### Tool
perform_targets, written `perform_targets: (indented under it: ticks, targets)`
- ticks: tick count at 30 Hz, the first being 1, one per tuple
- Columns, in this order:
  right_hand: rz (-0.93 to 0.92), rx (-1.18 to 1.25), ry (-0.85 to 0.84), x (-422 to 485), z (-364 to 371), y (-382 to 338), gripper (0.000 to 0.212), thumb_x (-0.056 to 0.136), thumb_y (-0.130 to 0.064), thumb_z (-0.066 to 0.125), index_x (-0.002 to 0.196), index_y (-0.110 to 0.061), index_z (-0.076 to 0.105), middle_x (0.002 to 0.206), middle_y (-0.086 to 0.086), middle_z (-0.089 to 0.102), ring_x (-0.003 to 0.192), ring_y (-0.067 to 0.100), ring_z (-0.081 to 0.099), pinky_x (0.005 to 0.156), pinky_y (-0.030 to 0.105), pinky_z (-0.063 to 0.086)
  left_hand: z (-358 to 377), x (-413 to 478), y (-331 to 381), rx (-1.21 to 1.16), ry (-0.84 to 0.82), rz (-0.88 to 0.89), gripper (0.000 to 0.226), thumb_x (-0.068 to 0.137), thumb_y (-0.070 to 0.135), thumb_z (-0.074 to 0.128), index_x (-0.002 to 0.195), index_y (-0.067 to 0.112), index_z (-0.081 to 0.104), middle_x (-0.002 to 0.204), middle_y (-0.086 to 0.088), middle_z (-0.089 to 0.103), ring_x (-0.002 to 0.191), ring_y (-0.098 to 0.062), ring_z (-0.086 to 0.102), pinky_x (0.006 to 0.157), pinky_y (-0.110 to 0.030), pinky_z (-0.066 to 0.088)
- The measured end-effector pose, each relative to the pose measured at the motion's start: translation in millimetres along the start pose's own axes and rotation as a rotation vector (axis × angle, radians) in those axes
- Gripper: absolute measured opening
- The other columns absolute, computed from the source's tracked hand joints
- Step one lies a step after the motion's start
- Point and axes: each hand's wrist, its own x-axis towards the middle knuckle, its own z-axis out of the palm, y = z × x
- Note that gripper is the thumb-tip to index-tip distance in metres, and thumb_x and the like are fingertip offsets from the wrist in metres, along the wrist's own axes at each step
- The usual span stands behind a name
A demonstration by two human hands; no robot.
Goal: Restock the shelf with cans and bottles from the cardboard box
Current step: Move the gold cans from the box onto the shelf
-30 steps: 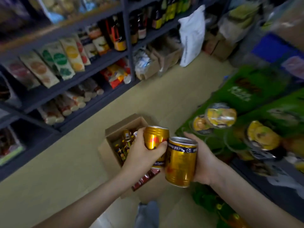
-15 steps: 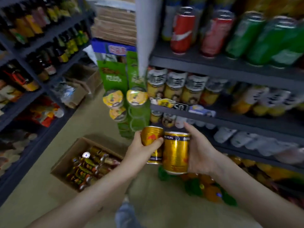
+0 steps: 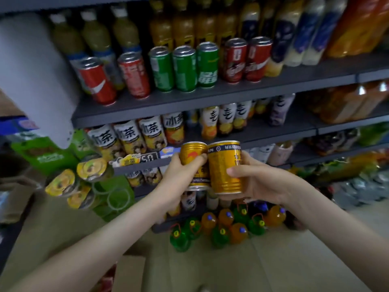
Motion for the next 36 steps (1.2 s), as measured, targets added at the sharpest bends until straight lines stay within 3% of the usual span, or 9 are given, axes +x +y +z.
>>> perform_targets:
  ticks: [4,7,13,17,19,23,27,33,36]
  targets:
    - [-0.144,0.008,0.175,-35,-31,-30,0.061,0.069,-0.023,0.071,0.126,-0.025,0.049,0.122,0.011,0.063,0.102,0.03,0.068,0.078,0.05,0.056,40,14,40,-0.018,-0.117,0.081,0.05,0.083,0.039,0.07,0.123,0.024,0.044,0.108,-0.002,0.064,0.095,-0.019,0.066,0.082,-0.038,0.055]
    - [-0.251,-0.014,0.255,-63,-56,-56,0.051,0.07,-0.027,0.071,0.119,-0.026,0.056,0.117,0.011,0.064,0.099,0.031,0.067,0.084,0.054,0.054,72,17,70,-0.012,-0.197,0.147,0.037,0.084,0.036,0.068,0.114,0.028,0.047,0.103,-0.002,0.065,0.09,-0.018,0.067,0.071,-0.031,0.055]
    - [-0.348,-0.245,0.32,-125,-116,-117,0.057,0.07,-0.024,0.076,0.124,-0.028,0.055,0.119,0.01,0.065,0.101,0.031,0.067,0.084,0.05,0.055,150,16,131,-0.033,-0.307,0.233,0.044,0.08,0.039,0.07,0.117,0.03,0.049,0.112,-0.006,0.068,0.097,-0.024,0.069,0.087,-0.044,0.055]
    - [-0.394,-0.269,0.365,-171,-163,-156,0.062,0.067,-0.023,0.072,0.122,-0.022,0.042,0.123,0.017,0.055,0.084,0.031,0.068,0.065,0.042,0.059,216,12,167,-0.07,-0.352,0.336,0.055,0.076,0.034,0.071,0.125,0.024,0.049,0.11,-0.007,0.068,0.091,-0.021,0.07,0.072,-0.035,0.057]
    - [-0.455,-0.244,0.315,-193,-190,-176,0.066,0.064,-0.008,0.08,0.113,-0.022,0.039,0.122,0.019,0.049,0.078,0.032,0.064,0.054,0.038,0.057,253,10,182,-0.057,-0.36,0.409,0.055,0.075,0.033,0.071,0.124,0.021,0.051,0.109,-0.007,0.068,0.088,-0.018,0.07,0.069,-0.032,0.056]
    - [-0.551,-0.295,0.274,-225,-235,-212,0.073,0.06,0.005,0.078,0.11,-0.026,0.036,0.114,0.014,0.045,0.082,0.033,0.06,0.055,0.037,0.057,320,0,213,0.011,-0.334,0.544,0.057,0.071,0.038,0.074,0.122,0.024,0.052,0.111,-0.002,0.068,0.09,-0.013,0.069,0.075,-0.031,0.056]
    - [-0.693,-0.315,0.285,-240,-262,-253,0.057,0.063,-0.013,0.072,0.115,-0.022,0.049,0.12,0.012,0.05,0.094,0.034,0.059,0.057,0.031,0.054,355,-3,247,0.066,-0.252,0.631,0.084,0.054,0.051,0.085,0.126,0.027,0.05,0.114,0.001,0.067,0.101,-0.016,0.067,0.091,-0.041,0.053]
    - [-0.91,-0.329,0.262,-239,-280,-328,0.039,0.078,-0.019,0.067,0.114,-0.026,0.052,0.119,0.007,0.055,0.094,0.026,0.061,0.056,0.026,0.05,351,11,304,0.052,-0.098,0.732,0.076,0.056,0.051,0.084,0.121,0.024,0.057,0.109,0.005,0.071,0.101,-0.014,0.068,0.094,-0.04,0.05]
    - [-0.997,-0.384,0.294,-224,-285,-367,0.036,0.087,-0.021,0.062,0.118,-0.021,0.045,0.117,0.006,0.054,0.097,0.021,0.059,0.059,0.023,0.048,337,20,335,0.035,-0.029,0.791,0.055,0.062,0.043,0.079,0.111,0.025,0.063,0.102,0.004,0.074,0.094,-0.013,0.07,0.082,-0.033,0.053]
